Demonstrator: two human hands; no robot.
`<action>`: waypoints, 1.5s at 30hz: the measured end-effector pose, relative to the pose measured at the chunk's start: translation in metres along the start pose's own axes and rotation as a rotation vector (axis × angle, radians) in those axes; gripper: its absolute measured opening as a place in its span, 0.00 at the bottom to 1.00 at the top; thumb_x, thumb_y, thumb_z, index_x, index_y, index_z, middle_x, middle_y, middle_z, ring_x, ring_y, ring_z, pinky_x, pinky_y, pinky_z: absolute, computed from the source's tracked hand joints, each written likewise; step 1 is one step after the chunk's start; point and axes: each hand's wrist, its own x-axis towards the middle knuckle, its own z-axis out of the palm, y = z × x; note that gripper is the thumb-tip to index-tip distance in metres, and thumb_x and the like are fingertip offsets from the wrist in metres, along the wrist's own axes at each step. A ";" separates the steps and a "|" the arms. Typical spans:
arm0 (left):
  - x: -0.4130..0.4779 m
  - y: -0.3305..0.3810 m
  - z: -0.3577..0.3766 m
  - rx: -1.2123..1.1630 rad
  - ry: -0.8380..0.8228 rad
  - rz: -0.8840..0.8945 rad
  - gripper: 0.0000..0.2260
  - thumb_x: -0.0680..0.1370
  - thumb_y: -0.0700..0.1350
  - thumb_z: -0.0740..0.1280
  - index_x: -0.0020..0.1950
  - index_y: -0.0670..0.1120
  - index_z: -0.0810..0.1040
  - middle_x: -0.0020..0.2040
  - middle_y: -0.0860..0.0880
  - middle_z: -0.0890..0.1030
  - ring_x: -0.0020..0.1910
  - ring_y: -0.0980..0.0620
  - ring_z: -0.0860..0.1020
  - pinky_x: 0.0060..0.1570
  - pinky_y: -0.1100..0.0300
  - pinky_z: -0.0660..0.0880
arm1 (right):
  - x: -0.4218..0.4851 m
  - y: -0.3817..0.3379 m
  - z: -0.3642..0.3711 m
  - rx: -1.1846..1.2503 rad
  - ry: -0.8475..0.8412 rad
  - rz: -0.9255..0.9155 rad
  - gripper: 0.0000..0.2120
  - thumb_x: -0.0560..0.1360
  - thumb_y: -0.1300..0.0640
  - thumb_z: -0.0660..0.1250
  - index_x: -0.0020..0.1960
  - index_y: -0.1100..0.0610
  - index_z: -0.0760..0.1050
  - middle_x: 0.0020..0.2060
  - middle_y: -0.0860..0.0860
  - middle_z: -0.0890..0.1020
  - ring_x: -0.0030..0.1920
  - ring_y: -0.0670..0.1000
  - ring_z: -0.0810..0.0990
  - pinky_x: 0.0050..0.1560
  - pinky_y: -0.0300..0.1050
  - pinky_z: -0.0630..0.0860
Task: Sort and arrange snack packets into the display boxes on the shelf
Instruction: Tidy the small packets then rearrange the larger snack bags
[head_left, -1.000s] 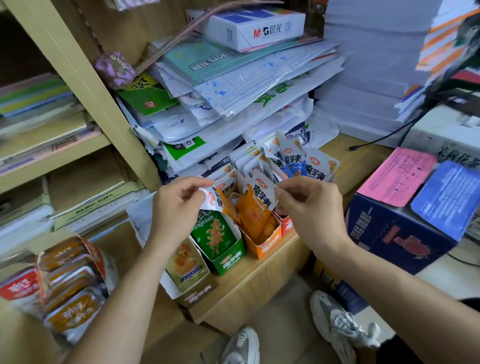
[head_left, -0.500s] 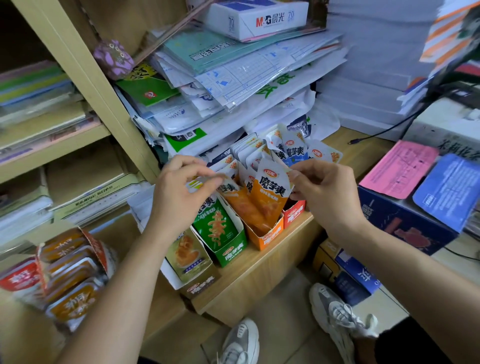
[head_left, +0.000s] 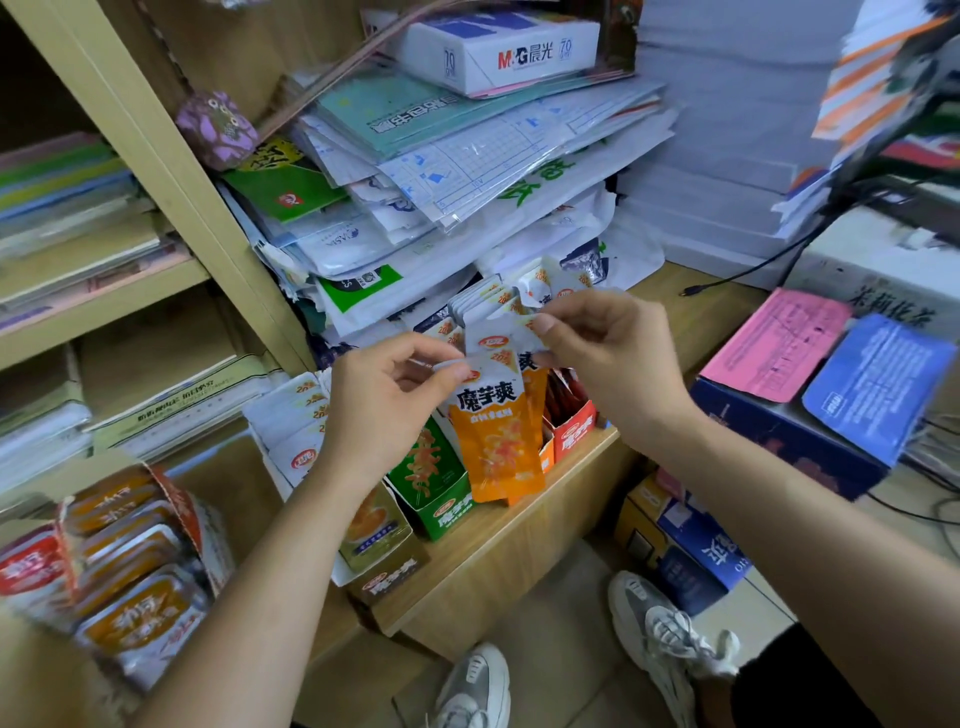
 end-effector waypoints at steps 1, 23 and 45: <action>-0.001 0.001 0.003 0.009 0.022 0.014 0.11 0.74 0.41 0.77 0.44 0.57 0.82 0.45 0.56 0.85 0.38 0.54 0.85 0.42 0.47 0.83 | 0.001 0.000 0.002 0.004 -0.040 -0.013 0.02 0.78 0.62 0.71 0.48 0.58 0.82 0.41 0.55 0.86 0.41 0.52 0.87 0.45 0.52 0.85; 0.000 -0.012 -0.031 -0.039 0.592 0.069 0.03 0.79 0.46 0.72 0.49 0.48 0.82 0.41 0.59 0.83 0.38 0.54 0.85 0.36 0.47 0.82 | 0.011 0.023 0.012 -0.842 -0.164 -0.433 0.27 0.71 0.54 0.77 0.68 0.52 0.75 0.53 0.52 0.76 0.53 0.55 0.76 0.46 0.52 0.78; -0.004 -0.015 -0.025 -0.029 0.547 0.157 0.03 0.80 0.45 0.71 0.50 0.47 0.79 0.42 0.54 0.84 0.37 0.50 0.85 0.34 0.45 0.81 | 0.028 0.014 0.014 -0.549 0.082 -0.265 0.03 0.77 0.58 0.71 0.47 0.58 0.81 0.40 0.48 0.81 0.39 0.45 0.75 0.43 0.43 0.72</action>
